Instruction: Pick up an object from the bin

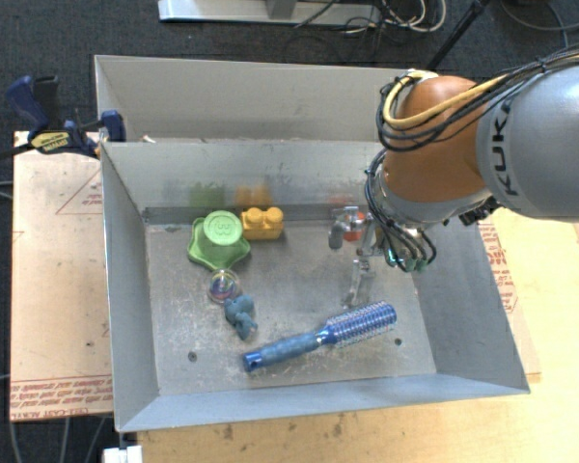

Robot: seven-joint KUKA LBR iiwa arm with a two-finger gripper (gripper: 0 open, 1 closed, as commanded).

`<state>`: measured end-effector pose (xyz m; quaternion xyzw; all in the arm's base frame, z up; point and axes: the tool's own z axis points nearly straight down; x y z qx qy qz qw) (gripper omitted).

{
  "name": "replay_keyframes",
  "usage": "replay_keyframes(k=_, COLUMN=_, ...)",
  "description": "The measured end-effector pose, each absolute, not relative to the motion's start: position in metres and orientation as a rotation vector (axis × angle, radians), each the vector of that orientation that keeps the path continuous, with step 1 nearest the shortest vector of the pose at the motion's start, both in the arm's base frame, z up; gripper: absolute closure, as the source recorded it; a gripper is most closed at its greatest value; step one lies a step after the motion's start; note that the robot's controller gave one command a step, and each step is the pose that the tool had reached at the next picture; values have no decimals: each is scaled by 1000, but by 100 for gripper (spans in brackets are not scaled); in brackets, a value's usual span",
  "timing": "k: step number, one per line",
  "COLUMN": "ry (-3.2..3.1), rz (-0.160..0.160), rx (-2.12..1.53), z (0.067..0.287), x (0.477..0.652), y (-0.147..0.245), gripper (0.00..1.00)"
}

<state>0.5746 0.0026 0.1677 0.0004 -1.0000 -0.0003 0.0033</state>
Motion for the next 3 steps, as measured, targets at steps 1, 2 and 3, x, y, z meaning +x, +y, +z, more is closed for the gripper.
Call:
replay_keyframes(k=1, ry=-3143, rz=-1, rx=1, z=172, x=576, y=3, gripper=100)
replay_keyframes(k=2, ry=-3143, rz=-1, rx=1, z=172, x=576, y=3, gripper=0)
replay_keyframes(k=3, ry=-3074, rz=-2, rx=638, z=69, x=524, y=-32, gripper=0)
